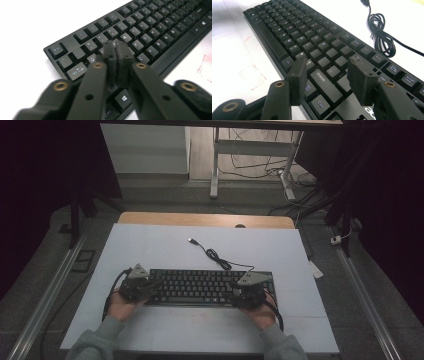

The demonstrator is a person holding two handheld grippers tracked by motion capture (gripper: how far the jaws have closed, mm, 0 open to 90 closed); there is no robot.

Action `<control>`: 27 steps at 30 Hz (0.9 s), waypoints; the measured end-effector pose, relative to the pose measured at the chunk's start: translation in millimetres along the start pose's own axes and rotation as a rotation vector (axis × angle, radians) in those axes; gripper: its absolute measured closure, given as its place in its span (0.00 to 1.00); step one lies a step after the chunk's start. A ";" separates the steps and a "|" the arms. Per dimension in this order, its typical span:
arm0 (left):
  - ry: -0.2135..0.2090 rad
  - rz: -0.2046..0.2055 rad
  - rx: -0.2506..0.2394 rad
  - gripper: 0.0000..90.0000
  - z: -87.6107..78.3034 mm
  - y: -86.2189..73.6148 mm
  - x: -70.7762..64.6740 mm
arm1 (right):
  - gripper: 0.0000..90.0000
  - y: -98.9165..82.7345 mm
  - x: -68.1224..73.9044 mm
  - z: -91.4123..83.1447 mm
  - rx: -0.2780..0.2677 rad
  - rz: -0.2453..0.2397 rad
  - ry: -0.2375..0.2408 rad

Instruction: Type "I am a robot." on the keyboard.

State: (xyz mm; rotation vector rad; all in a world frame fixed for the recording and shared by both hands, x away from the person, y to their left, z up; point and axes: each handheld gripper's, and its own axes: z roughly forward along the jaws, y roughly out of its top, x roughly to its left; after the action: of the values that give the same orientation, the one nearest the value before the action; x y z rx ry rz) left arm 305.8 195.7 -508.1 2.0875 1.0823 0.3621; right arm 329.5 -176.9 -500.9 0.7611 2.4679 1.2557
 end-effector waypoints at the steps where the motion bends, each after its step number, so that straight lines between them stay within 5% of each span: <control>1: 0.003 0.003 0.007 0.99 1.3 0.0 -0.4 | 0.56 0.0 0.0 0.1 0.000 0.000 0.000; 27: 0.040 0.011 0.069 0.99 16.6 -3.5 1.3 | 0.56 -0.2 -0.2 0.1 0.002 -0.001 -0.002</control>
State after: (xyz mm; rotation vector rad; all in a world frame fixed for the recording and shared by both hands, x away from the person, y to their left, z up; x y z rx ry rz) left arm 313.5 189.9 -522.1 2.1558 1.1223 0.3785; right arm 329.7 -177.0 -501.2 0.7615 2.4681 1.2518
